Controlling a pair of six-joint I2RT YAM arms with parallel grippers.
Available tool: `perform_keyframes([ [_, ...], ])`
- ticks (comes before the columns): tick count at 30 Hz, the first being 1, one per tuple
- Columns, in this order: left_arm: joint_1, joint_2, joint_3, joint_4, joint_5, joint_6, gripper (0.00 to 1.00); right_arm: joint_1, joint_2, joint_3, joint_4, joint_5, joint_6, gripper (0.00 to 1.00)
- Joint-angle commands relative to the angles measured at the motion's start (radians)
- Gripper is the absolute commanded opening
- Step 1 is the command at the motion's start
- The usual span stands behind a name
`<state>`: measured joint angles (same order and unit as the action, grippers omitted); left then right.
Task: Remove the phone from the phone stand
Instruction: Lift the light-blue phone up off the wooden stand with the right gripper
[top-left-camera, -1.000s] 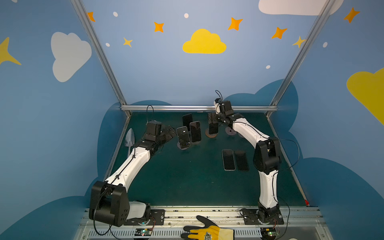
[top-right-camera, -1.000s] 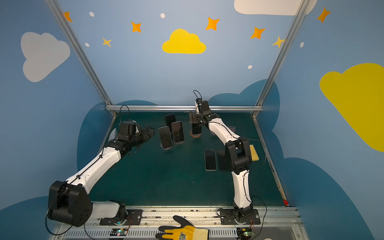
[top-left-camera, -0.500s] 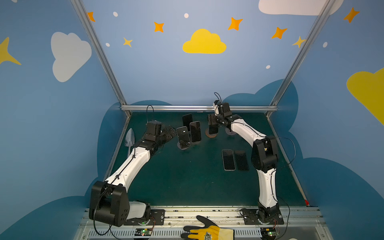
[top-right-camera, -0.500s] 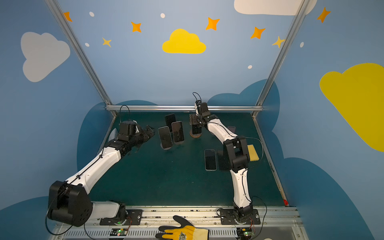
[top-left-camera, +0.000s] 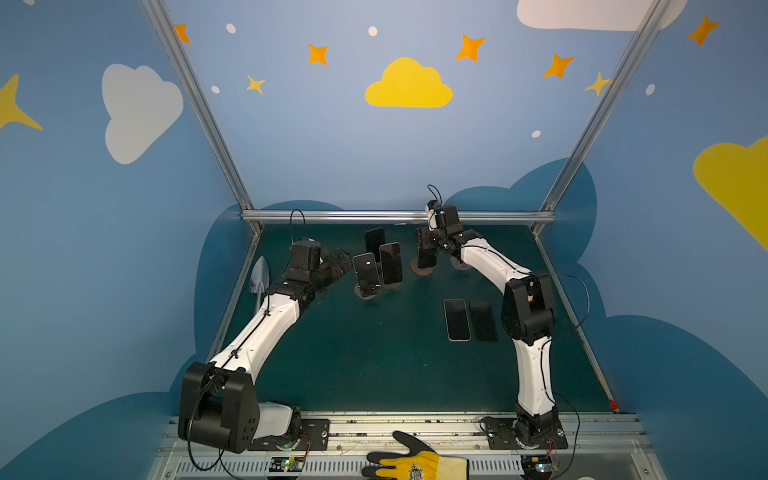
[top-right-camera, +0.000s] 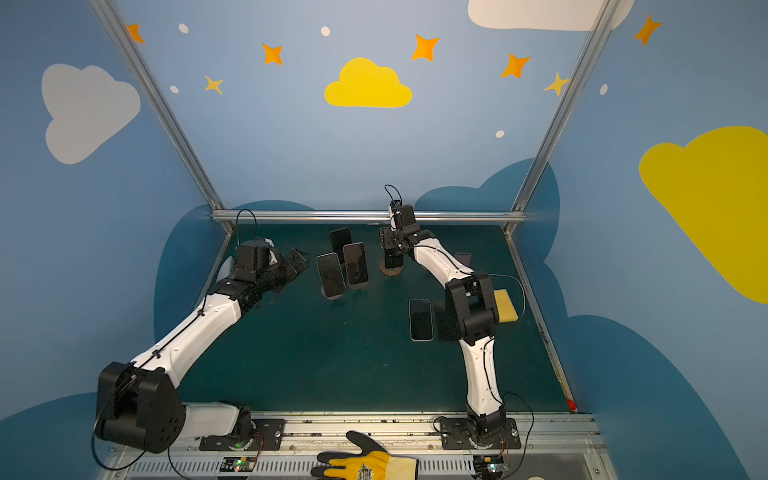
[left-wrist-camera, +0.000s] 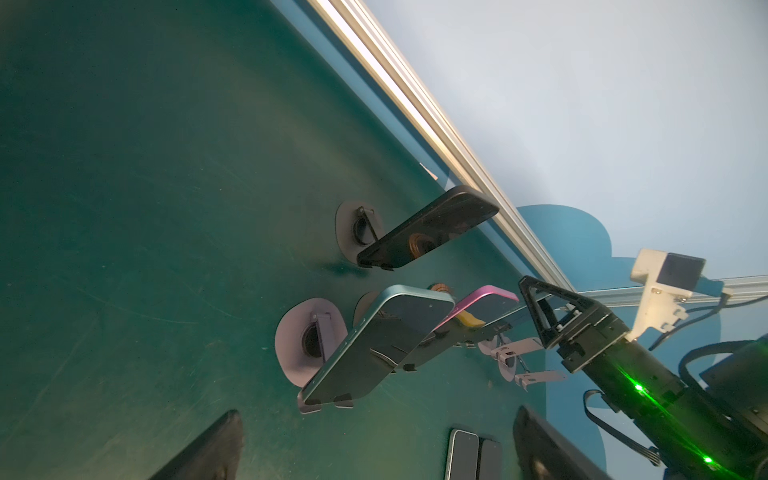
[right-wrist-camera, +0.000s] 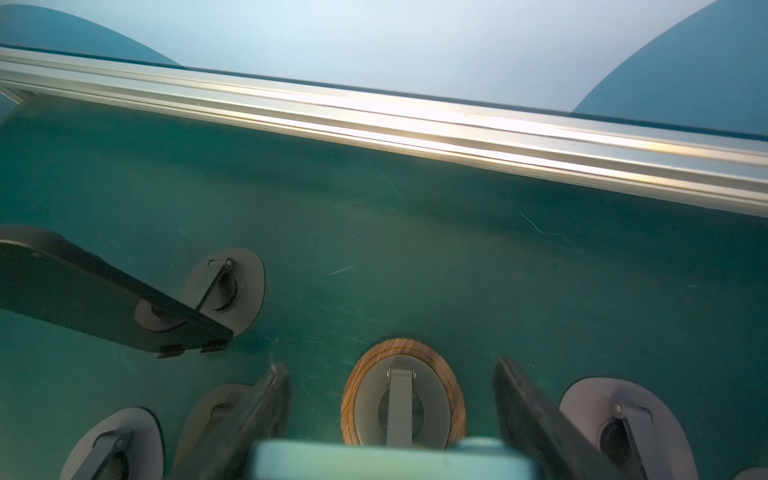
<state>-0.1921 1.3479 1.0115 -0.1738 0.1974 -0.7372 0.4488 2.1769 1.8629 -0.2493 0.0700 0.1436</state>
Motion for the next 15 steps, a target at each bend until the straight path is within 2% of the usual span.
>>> perform_keyframes([
  [1, 0.003, -0.017, -0.004, 0.027, 0.007, 0.0, 1.0, 0.007, -0.022, -0.012, 0.006, 0.028, -0.004, 0.74],
  [3, 0.003, -0.012, -0.002, 0.028, 0.04, 0.002, 1.0, 0.006, -0.036, -0.015, 0.004, 0.034, 0.006, 0.73],
  [15, 0.005, -0.007, 0.006, 0.022, 0.05, 0.013, 1.0, 0.011, -0.082, -0.038, 0.014, 0.051, 0.026, 0.67],
])
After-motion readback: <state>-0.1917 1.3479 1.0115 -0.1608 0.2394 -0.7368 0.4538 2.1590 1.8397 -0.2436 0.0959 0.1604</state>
